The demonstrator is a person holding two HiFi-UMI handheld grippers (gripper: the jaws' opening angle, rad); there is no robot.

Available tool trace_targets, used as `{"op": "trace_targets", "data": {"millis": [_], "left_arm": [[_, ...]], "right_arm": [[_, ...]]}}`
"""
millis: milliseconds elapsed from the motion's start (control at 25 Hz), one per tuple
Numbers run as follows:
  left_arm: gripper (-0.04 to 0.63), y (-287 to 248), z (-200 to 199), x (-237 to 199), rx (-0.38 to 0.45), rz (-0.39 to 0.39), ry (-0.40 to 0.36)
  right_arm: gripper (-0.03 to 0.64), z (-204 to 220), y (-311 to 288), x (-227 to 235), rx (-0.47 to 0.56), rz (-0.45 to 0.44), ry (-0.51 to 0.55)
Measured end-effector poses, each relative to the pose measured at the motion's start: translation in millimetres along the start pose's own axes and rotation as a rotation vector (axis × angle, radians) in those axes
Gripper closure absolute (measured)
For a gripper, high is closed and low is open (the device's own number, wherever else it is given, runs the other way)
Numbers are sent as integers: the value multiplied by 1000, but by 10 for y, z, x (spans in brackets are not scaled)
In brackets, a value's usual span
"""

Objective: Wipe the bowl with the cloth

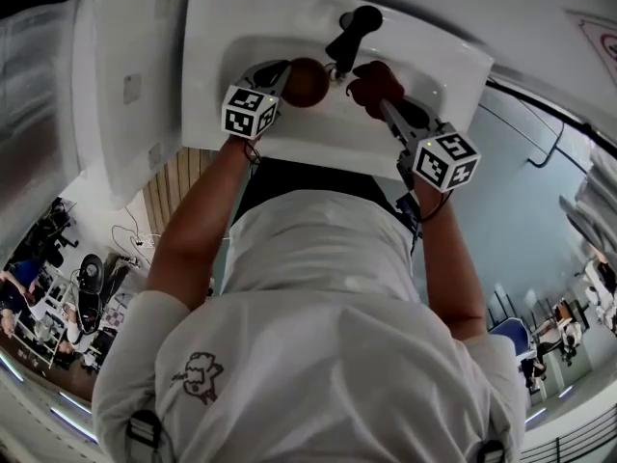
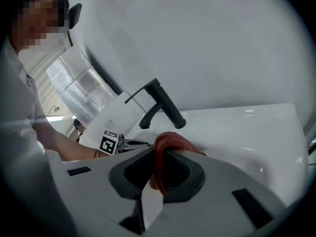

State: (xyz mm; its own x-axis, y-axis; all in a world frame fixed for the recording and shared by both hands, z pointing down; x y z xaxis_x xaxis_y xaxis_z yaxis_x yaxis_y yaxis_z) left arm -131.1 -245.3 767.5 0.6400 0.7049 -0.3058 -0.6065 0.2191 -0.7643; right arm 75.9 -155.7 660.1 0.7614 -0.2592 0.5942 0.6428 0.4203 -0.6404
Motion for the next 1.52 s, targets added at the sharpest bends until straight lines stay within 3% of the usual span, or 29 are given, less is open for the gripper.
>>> {"op": "trace_targets", "data": {"millis": [560, 600, 640, 680, 1080, 1240, 1440, 1520], "left_arm": [[572, -338, 256, -156, -153, -61, -82], [550, -333, 264, -177, -156, -70, -74], [489, -322, 265, -198, -156, -79, -66], [481, -307, 259, -214, -152, -87, -60], [484, 104, -55, -109, -28, -150, -37], [562, 511, -224, 142, 62, -175, -49], [581, 1187, -512, 595, 206, -148, -2], [581, 1461, -601, 809, 247, -163, -20]], "right_arm": [[566, 86, 71, -37, -26, 10, -9], [566, 82, 79, -43, -26, 9, -6], [566, 78, 85, -49, -26, 7, -2], [566, 72, 89, -57, -26, 4, 2], [566, -93, 235, -221, 16, -19, 95], [566, -165, 404, -367, 44, -36, 142], [566, -317, 636, -555, 78, -59, 239], [566, -338, 748, -645, 94, -69, 278]]}}
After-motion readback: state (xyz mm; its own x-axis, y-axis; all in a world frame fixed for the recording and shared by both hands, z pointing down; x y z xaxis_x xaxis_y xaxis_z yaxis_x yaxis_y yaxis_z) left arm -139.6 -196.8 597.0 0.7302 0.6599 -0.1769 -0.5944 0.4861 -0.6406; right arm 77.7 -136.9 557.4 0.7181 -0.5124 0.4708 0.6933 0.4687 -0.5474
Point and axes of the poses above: the fingertips, and each gripper's own axes: y backward along the fingers, x to its right, z out of its underside, the point moved 3 cm from there along y, backward along the fingers, and after that the axes turned 9 degrees about -x, right-handed, at the moved point
